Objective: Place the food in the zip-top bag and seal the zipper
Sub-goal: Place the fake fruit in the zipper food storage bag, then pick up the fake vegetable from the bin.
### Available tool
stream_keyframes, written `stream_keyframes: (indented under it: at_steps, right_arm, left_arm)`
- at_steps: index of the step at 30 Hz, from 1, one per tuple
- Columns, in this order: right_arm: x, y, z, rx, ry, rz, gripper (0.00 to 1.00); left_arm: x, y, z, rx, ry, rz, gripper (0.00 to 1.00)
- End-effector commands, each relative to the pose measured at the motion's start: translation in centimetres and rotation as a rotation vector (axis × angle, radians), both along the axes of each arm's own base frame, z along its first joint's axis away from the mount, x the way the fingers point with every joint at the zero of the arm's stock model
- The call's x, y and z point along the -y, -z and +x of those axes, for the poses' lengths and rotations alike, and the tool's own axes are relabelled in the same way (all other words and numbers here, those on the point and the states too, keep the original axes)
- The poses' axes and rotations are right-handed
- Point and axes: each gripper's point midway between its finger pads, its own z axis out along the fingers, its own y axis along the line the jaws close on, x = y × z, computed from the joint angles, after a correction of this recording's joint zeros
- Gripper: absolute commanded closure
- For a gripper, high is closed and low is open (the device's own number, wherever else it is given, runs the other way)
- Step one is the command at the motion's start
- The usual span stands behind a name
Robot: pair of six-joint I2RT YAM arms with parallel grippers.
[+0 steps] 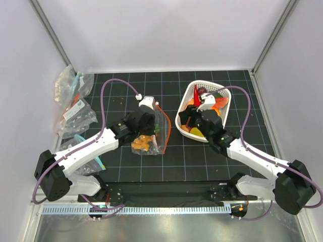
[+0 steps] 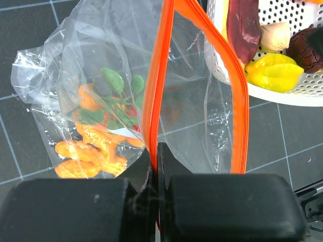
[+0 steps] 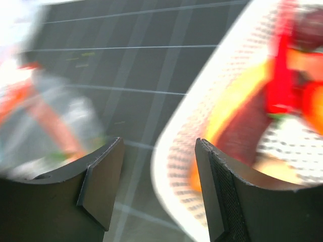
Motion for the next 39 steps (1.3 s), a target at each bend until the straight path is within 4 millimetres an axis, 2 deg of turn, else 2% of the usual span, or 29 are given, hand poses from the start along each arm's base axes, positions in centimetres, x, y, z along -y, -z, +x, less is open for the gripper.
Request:
stream_keyframes:
  at_steps: [1,3,6,7,8,9,11,13,14,15,18,19,21,23,24,25,26,29,32,33,35,36,38,39]
  right_arm:
    - [4.9,0.1,3.3,-0.017,0.243,-0.101,0.34]
    - [7.2,2.1,5.1,-0.096,0.324,-0.111,0.34]
    - [8.3,4.6,7.4,-0.184,0.360,-0.141,0.34]
    - [8.6,5.5,7.5,-0.225,0.370,-0.178,0.34]
    - [8.4,4.9,8.6,-0.218,0.382,-0.181,0.33]
    - [8.5,6.7,8.6,-0.268,0.376,-0.228,0.32]
    - [8.3,7.3,9.3,-0.273,0.374,-0.246,0.30]
    - [9.2,8.9,9.7,-0.291,0.414,-0.294,0.27]
    - [9.3,9.0,10.0,-0.291,0.423,-0.302,0.27]
    - [9.3,10.3,10.3,-0.315,0.423,-0.322,0.26]
    - [9.3,10.9,11.4,-0.329,0.438,-0.339,0.27]
    - [9.7,12.2,11.3,-0.366,0.447,-0.374,0.27]
    - [10.2,11.8,12.0,-0.369,0.492,-0.384,0.27]
    - [10.1,12.1,12.2,-0.384,0.496,-0.385,0.33]
    - [10.0,12.1,12.2,-0.384,0.492,-0.380,0.39]
    - [10.0,11.9,12.2,-0.382,0.492,-0.373,0.51]
    - [10.1,11.4,12.0,-0.374,0.497,-0.361,0.55]
    - [10.0,10.1,11.3,-0.354,0.486,-0.327,0.60]
    - [8.9,9.5,10.5,-0.339,0.410,-0.274,0.65]
    - [8.1,8.3,10.3,-0.315,0.374,-0.231,0.68]
    - [7.8,8.0,9.5,-0.313,0.347,-0.202,0.69]
    - [7.2,6.7,9.1,-0.292,0.314,-0.164,0.71]
    - [7.0,6.1,8.2,-0.283,0.284,-0.135,0.71]
    - [6.8,4.8,7.8,-0.257,0.271,-0.109,0.72]
  left_arm:
    - [0.8,-1.8,0.6,0.038,-0.003,-0.036,1.00]
    - [0.9,-1.5,0.7,0.035,-0.002,-0.025,1.00]
    - [1.4,-1.2,0.5,0.029,0.010,-0.019,1.00]
    - [1.5,-1.1,0.5,0.028,0.012,-0.013,1.00]
    - [1.6,-1.0,0.6,0.029,0.010,-0.008,1.00]
    - [1.7,-0.9,0.6,0.031,0.010,-0.001,1.00]
    - [1.8,-0.6,0.8,0.031,0.007,0.012,1.00]
    - [1.8,-0.5,0.8,0.031,0.014,0.024,1.00]
    - [1.7,-0.4,0.9,0.028,0.013,0.028,1.00]
    - [1.7,-0.4,0.9,0.029,0.014,0.029,1.00]
    - [1.8,-0.4,0.8,0.029,0.017,0.028,1.00]
    - [1.7,-0.4,0.8,0.031,0.014,0.029,1.00]
    - [1.7,-0.4,0.9,0.034,0.012,0.031,1.00]
    - [1.6,-0.4,1.0,0.035,0.011,0.035,1.00]
    - [1.6,-0.6,0.9,0.038,0.014,0.034,1.00]
    - [1.6,-0.6,0.9,0.037,0.016,0.031,1.00]
    - [1.6,-0.7,0.8,0.039,0.016,0.029,1.00]
    - [1.3,-1.0,0.8,0.051,0.007,0.027,1.00]
    - [1.2,-1.2,0.8,0.054,0.007,0.026,1.00]
    - [1.3,-1.1,0.8,0.051,0.009,0.024,1.00]
    - [1.3,-1.2,0.7,0.050,0.012,0.020,1.00]
    - [1.3,-1.1,0.7,0.050,0.009,0.022,1.00]
    - [1.4,-1.1,0.8,0.050,0.009,0.022,1.00]
    - [1.4,-1.0,0.8,0.047,0.011,0.025,1.00]
